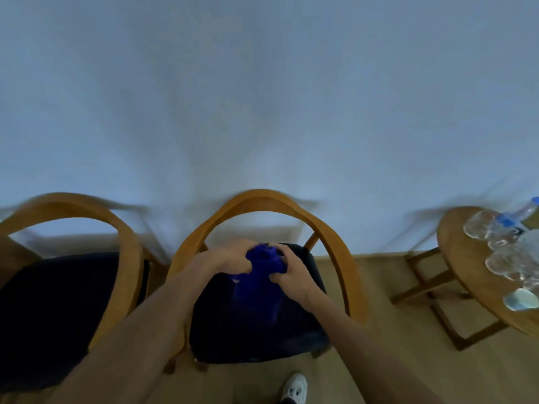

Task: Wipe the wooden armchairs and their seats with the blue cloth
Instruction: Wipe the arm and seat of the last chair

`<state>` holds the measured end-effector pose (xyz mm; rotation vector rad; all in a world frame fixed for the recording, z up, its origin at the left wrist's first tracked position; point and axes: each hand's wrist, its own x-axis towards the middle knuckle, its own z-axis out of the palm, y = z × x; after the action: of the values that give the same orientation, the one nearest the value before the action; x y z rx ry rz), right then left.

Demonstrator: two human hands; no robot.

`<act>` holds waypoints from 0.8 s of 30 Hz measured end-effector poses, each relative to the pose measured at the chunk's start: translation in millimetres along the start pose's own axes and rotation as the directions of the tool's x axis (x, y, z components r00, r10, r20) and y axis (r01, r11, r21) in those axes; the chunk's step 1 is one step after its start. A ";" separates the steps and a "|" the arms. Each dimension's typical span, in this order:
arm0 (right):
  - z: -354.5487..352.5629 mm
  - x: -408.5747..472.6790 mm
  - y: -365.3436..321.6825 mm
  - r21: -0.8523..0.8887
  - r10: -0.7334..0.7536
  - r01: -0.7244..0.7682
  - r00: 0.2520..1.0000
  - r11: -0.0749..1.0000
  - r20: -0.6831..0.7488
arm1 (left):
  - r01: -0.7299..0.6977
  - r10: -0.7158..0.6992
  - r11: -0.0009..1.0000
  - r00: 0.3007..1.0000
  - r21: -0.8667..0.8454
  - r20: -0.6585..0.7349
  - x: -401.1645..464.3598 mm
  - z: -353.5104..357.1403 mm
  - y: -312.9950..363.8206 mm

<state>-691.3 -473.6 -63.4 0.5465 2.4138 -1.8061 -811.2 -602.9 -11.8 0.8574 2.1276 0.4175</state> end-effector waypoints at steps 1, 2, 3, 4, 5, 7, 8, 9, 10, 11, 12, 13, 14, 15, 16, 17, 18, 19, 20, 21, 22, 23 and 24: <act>-1.9 -2.9 -4.9 -0.015 0.001 -0.001 1.000 1.000 -0.005 | -0.002 0.002 1.000 1.000 0.006 0.000 -7.9 -3.1 3.9; -4.1 -5.2 -10.8 -0.032 -0.011 0.010 1.000 0.999 -0.006 | -0.006 0.006 1.000 1.000 0.011 -0.003 -14.7 -6.2 7.1; -6.9 -6.7 -17.2 -0.059 -0.016 0.015 1.000 0.998 -0.004 | -0.006 0.006 1.000 1.000 0.020 -0.010 -20.6 -9.7 9.8; -9.3 -7.9 -23.9 -0.082 -0.019 0.019 1.000 0.996 0.005 | -0.008 0.009 0.999 1.000 0.038 -0.022 -25.5 -13.3 12.0; -12.3 -9.4 -31.4 -0.102 -0.022 0.025 0.999 0.994 0.029 | -0.012 0.014 0.998 0.999 0.057 -0.033 -29.8 -17.4 14.6; -19.7 -11.2 -43.7 -0.123 -0.049 0.062 0.994 0.991 0.101 | -0.042 0.046 0.996 0.998 0.084 -0.050 -36.4 -26.6 19.2; -23.7 -11.4 -48.7 -0.134 -0.057 0.074 0.990 0.988 0.126 | -0.059 0.064 0.994 0.997 0.089 -0.053 -38.8 -30.8 21.8; -28.2 -12.0 -54.6 -0.154 -0.061 0.083 0.988 0.985 0.140 | -0.069 0.074 0.993 0.996 0.092 -0.055 -41.2 -34.8 24.4; -32.3 -12.3 -59.7 -0.175 -0.064 0.089 0.987 0.981 0.146 | -0.076 0.082 0.992 0.995 0.100 -0.061 -43.2 -38.3 27.3; -36.3 -13.4 -64.8 -0.195 -0.066 0.094 0.987 0.976 0.150 | -0.079 0.088 0.991 0.993 0.108 -0.075 -45.2 -41.2 31.1; -40.2 -14.9 -69.2 -0.208 -0.070 0.101 0.986 0.973 0.151 | -0.080 0.091 0.991 0.991 0.110 -0.094 -46.8 -43.8 35.4; -43.9 -15.9 -72.2 -0.222 -0.069 0.101 0.987 0.970 0.148 | -0.078 0.089 0.992 0.990 0.103 -0.108 -47.8 -46.1 40.1; -47.4 -17.2 -73.9 -0.237 -0.070 0.101 0.988 0.966 0.138 | -0.079 0.090 0.992 0.989 0.102 -0.114 -49.0 -47.9 45.3; -51.0 -18.7 -75.4 -0.249 -0.074 0.102 0.990 0.963 0.123 | -0.082 0.095 0.990 0.989 0.112 -0.117 -49.9 -49.8 50.6; -54.5 -20.2 -75.7 -0.259 -0.081 0.105 0.992 0.960 0.102 | -0.086 0.102 0.987 0.988 0.135 -0.119 -50.5 -52.0 55.3; -57.4 -22.1 -75.7 -0.261 -0.088 0.106 0.993 0.959 0.080 | -0.089 0.109 0.984 0.987 0.156 -0.122 -51.2 -53.5 59.6; -60.2 -23.4 -75.7 -0.251 -0.094 0.107 0.993 0.962 0.065 | -0.091 0.113 0.981 0.986 0.170 -0.125 -51.9 -54.8 62.9; -62.9 -24.8 -76.0 -0.226 -0.100 0.112 0.993 0.968 0.063 | -0.093 0.116 0.980 0.985 0.177 -0.128 -52.5 -55.6 65.3; -65.6 -26.0 -76.4 -0.206 -0.110 0.122 0.992 0.971 0.068 | -0.093 0.118 0.979 0.984 0.179 -0.131 -52.9 -55.7 66.6; -68.2 -26.6 -76.4 -0.203 -0.116 0.128 0.991 0.971 0.071 | -0.092 0.118 0.979 0.984 0.181 -0.137 -53.0 -55.9 67.0; -71.1 -26.6 -76.1 -0.224 -0.118 0.132 0.990 0.966 0.071 | -0.091 0.118 0.979 0.982 0.182 -0.147 -53.4 -56.0 67.1; -73.6 -25.9 -75.7 -0.257 -0.118 0.132 0.990 0.957 0.071 | -0.091 0.121 0.978 0.980 0.187 -0.158 -53.8 -56.3 67.2; -75.4 -24.8 -75.3 -0.306 -0.116 0.132 0.991 0.943 0.072 | -0.095 0.129 0.975 0.978 0.200 -0.165 -54.3 -56.6 67.6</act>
<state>-681.5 -426.7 35.0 0.3182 2.6749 -1.4127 -800.3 -592.8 90.7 1.0899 2.3183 0.3620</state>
